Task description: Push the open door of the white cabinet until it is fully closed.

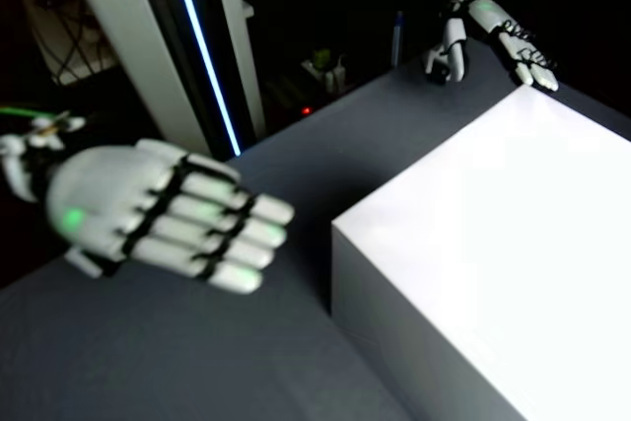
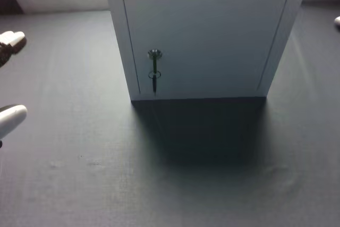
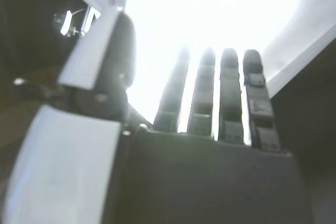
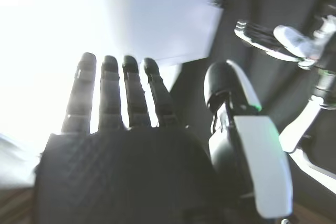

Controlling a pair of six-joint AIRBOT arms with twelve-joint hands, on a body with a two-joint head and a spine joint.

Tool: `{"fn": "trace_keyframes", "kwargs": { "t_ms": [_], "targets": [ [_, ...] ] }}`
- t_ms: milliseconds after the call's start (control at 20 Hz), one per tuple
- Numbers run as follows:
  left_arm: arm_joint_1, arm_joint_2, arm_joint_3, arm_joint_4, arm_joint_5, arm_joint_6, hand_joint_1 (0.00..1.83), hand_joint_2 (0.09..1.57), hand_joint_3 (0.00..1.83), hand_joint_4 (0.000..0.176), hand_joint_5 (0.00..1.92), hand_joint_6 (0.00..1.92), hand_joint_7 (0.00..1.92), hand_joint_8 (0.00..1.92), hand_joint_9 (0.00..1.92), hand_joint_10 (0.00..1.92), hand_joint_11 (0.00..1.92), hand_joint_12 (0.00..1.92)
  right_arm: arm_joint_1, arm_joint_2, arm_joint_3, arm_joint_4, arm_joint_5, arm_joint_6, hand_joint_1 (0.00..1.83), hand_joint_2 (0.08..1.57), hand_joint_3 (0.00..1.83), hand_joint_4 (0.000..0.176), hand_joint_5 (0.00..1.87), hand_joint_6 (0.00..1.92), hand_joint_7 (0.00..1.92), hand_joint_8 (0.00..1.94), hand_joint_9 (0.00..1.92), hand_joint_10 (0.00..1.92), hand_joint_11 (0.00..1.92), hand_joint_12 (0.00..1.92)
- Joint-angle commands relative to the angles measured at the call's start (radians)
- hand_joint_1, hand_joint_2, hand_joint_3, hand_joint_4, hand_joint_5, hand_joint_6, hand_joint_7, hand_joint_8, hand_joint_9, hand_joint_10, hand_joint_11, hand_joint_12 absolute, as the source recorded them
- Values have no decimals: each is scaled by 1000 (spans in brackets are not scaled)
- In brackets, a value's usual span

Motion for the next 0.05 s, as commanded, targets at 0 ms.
{"fn": "trace_keyframes", "kwargs": {
  "t_ms": [0],
  "targets": [
    [-12,10,5,-18,-132,2,403,1386,0,0,0,0,0,0,0,0,0,8,-6,9,-4,22,177,2,293,1349,0,0,8,1,0,0,0,0,0,0]
  ]
}}
